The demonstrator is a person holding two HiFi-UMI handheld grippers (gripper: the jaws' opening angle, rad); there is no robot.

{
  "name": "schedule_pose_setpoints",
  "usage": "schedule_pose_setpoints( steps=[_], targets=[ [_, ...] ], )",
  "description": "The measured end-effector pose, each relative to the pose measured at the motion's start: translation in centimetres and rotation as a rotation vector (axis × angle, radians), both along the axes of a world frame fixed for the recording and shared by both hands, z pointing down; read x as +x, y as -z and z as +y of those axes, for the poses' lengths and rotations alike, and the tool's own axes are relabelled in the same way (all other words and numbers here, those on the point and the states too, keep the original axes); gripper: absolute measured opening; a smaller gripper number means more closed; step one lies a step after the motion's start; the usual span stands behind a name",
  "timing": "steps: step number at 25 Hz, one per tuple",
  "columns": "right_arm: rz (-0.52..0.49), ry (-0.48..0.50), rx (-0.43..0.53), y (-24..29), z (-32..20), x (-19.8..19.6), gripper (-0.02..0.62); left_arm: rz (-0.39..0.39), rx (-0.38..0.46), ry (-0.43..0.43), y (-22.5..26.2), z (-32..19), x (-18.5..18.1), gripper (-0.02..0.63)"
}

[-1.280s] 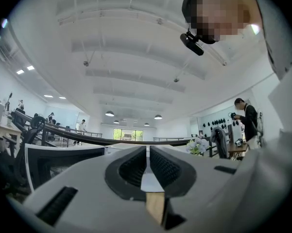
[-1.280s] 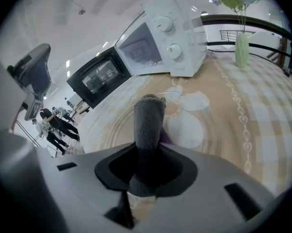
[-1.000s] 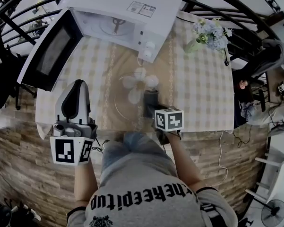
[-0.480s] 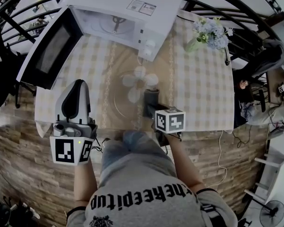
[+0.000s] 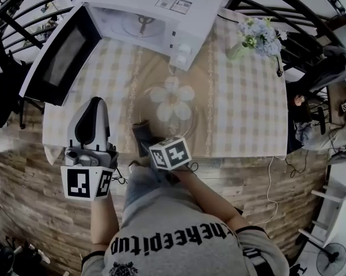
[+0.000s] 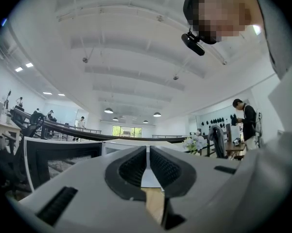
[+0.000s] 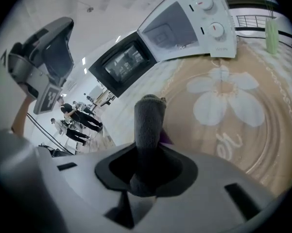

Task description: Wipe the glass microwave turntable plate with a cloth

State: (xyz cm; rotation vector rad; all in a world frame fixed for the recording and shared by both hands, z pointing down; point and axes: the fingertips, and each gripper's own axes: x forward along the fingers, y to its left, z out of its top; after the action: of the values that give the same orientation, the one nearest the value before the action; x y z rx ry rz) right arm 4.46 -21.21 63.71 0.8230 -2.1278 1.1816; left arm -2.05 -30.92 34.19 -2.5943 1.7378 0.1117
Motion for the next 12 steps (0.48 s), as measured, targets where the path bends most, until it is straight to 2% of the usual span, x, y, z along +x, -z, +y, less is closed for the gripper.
schedule_pose_setpoints(
  steps=[5,12],
  targets=[
    [-0.002,-0.061,-0.02,-0.4,-0.1,2.5,0.098,-0.003,0.001,-0.016,0.1,0.1,0.5,0.023],
    [0.044,-0.199,0.019,-0.2,-0.3,9.1,0.098,0.0,0.013,-0.045,0.5,0.8,1.2,0.023]
  ],
)
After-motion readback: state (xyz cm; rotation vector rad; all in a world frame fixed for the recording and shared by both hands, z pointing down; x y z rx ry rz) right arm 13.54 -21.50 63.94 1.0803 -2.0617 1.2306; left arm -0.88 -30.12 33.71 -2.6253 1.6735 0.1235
